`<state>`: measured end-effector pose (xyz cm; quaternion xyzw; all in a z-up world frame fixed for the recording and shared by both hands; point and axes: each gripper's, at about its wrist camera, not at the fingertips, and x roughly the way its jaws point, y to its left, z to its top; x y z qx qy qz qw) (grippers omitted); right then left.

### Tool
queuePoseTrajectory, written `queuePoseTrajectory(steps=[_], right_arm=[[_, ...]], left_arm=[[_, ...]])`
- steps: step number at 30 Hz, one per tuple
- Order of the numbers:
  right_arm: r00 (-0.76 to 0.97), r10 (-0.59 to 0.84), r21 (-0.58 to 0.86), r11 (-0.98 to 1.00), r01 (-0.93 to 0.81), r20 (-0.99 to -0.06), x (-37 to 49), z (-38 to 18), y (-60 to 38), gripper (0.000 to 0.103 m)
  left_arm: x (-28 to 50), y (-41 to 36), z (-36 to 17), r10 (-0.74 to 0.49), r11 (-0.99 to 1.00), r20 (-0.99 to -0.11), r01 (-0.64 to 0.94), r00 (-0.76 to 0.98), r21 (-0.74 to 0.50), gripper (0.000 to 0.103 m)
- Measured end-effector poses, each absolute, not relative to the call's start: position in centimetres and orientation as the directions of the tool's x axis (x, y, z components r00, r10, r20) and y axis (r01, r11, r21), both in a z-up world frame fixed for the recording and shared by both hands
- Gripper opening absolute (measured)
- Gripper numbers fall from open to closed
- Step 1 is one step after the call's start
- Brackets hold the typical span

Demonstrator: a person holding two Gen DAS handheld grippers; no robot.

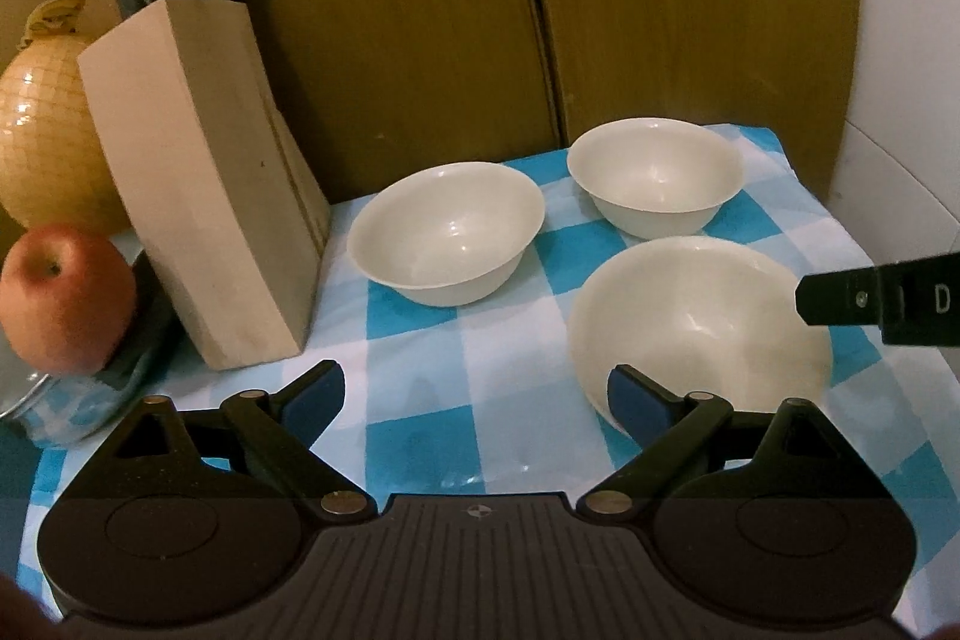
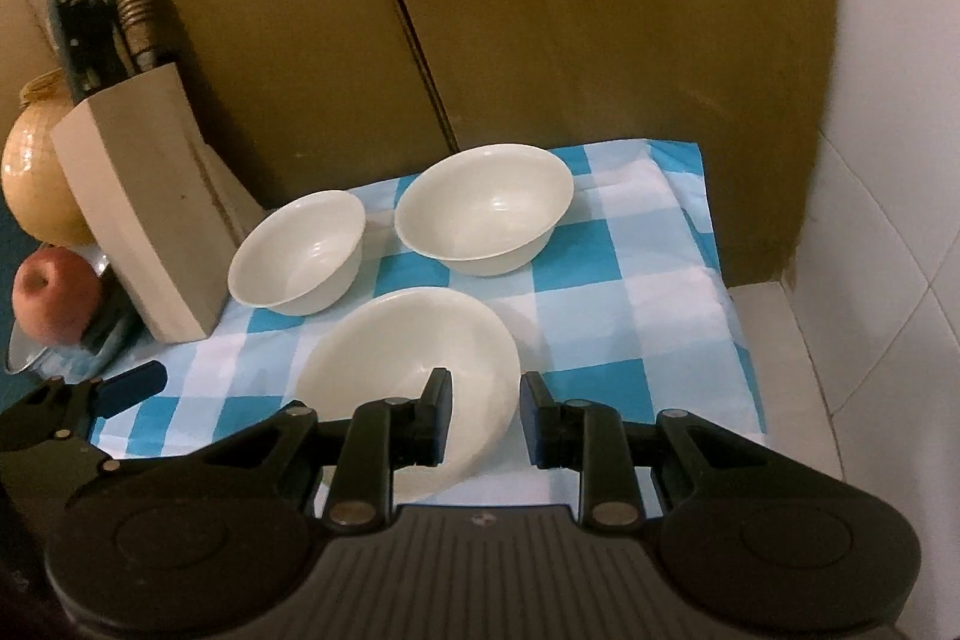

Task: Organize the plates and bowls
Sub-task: 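Move the right gripper to the rim of the large cream bowl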

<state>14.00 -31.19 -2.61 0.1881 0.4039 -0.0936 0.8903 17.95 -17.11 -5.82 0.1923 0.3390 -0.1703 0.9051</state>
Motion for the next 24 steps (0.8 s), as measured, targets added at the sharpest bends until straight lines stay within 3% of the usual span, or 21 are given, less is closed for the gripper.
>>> queuePoseTrajectory(steps=[15, 24], right_arm=[[0.624, 0.02, 0.308, 0.882, 0.357, -0.781, 15.8, -4.6, -32.6, 0.02], [0.559, 0.095, 0.361, 0.847, 0.389, -0.824, 16.7, -6.7, -33.8, 0.02]], left_arm=[[20.5, -17.9, -7.3, -0.204, 0.874, -0.74, 0.459, 0.641, 0.157, 0.097], [22.1, -18.2, -9.0, -0.226, 0.887, -0.813, 0.458, 0.537, 0.056, 0.082]])
